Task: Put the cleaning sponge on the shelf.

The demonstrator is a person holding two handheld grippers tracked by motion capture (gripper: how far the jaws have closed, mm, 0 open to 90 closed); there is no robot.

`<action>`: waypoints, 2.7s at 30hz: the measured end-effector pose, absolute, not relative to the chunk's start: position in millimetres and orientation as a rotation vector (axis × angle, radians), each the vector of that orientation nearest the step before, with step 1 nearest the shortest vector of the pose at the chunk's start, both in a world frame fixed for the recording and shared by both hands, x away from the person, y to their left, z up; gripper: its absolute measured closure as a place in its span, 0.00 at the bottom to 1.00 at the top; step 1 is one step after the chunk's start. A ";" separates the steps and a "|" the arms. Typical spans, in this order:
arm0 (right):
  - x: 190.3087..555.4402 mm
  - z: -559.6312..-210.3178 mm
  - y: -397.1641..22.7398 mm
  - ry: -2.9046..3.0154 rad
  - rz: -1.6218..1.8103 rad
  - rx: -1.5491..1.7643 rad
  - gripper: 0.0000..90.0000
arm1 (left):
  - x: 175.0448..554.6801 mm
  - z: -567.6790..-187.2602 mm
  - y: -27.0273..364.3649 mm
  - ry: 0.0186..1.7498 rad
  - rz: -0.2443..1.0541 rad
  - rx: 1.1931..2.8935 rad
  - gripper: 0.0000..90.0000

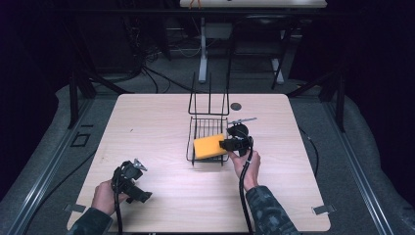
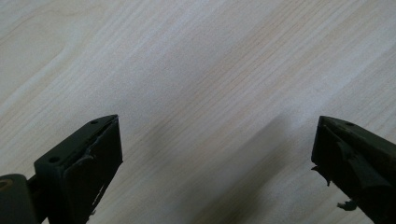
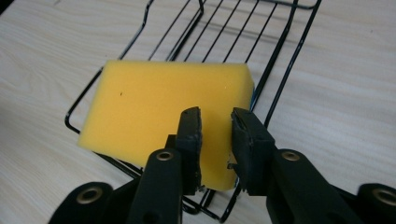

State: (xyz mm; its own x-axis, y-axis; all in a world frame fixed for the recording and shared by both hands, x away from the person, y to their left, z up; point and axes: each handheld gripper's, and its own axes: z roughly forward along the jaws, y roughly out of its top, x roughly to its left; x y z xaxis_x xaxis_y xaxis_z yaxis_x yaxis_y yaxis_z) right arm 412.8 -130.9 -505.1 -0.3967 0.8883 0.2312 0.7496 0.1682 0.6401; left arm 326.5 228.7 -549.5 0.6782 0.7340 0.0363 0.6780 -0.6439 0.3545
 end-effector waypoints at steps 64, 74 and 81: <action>292.7 -467.4 -248.7 2.148 0.913 1.414 0.03 | 326.6 -548.5 225.7 1.110 0.258 2.574 0.02; 278.0 -497.5 -264.5 2.176 0.833 1.467 0.03 | 326.4 -548.6 225.8 1.109 0.258 2.574 0.02; 273.7 -518.5 -269.7 2.221 0.781 1.500 0.03 | 326.9 -548.2 225.0 1.095 0.256 2.580 0.02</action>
